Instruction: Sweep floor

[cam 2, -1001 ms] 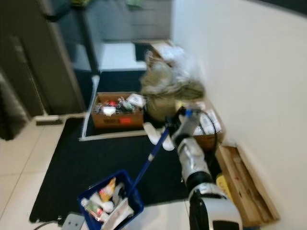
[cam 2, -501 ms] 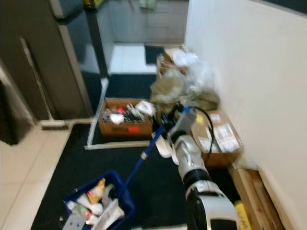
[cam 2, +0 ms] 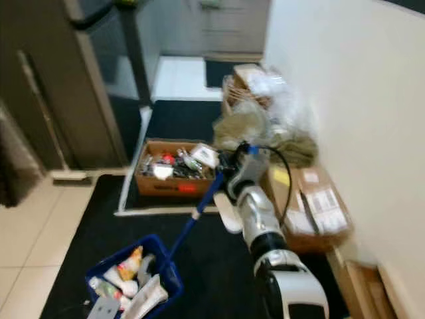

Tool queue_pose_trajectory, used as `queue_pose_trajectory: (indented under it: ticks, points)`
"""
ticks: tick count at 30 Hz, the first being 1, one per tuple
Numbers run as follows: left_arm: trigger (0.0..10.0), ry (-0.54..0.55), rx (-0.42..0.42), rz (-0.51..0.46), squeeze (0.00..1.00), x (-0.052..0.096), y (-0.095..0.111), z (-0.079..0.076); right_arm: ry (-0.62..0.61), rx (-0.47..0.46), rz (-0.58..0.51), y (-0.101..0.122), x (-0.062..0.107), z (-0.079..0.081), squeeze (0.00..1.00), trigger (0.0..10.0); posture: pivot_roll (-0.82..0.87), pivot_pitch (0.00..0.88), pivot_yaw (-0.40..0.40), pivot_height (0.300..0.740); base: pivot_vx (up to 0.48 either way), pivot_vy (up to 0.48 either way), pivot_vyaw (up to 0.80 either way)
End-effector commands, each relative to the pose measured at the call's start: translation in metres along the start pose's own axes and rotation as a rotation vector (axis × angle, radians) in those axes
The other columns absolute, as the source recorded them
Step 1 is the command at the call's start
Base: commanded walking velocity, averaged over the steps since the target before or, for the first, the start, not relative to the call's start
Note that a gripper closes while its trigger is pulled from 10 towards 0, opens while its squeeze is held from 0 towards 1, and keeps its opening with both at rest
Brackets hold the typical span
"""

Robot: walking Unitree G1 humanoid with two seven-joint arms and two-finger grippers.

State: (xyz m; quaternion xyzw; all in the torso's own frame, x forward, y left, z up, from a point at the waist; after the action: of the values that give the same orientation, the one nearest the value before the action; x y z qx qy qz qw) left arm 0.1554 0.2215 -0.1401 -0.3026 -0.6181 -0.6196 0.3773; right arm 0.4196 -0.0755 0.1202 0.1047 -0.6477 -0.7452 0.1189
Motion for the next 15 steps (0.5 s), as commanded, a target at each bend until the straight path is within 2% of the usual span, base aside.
queue_pose_trajectory:
  ticks: [1,15]
  points:
    - [10.0,-0.001,-0.025,0.036,0.00,0.0019,-0.0101,0.0016,0.008,-0.037,-0.056,0.0157,-0.0050,0.0051,0.00,10.0,0.09,0.000,-0.083,0.740,0.480,0.000,0.00]
    - [10.0,-0.009,-0.035,0.046,0.00,0.0023,-0.0132,-0.0008,0.030,-0.042,-0.065,0.0211,-0.0083,0.0126,0.00,10.0,0.10,0.000,-0.087,0.740,0.480,0.000,0.00]
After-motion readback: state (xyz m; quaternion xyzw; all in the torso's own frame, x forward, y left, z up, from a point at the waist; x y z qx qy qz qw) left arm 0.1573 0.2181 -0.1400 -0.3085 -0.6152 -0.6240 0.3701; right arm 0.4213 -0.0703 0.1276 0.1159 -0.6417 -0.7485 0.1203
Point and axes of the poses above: a point about 5 cm out from each wrist's last joint towards the gripper, its own x axis pointing back from the gripper into the wrist, its own y axis along the axis of the wrist's last joint, z = x × y, the point moved 5 cm from there along -x, pointing out of the wrist towards the gripper, and after that the axes turned 14 degrees about x, right-handed, at the moved point
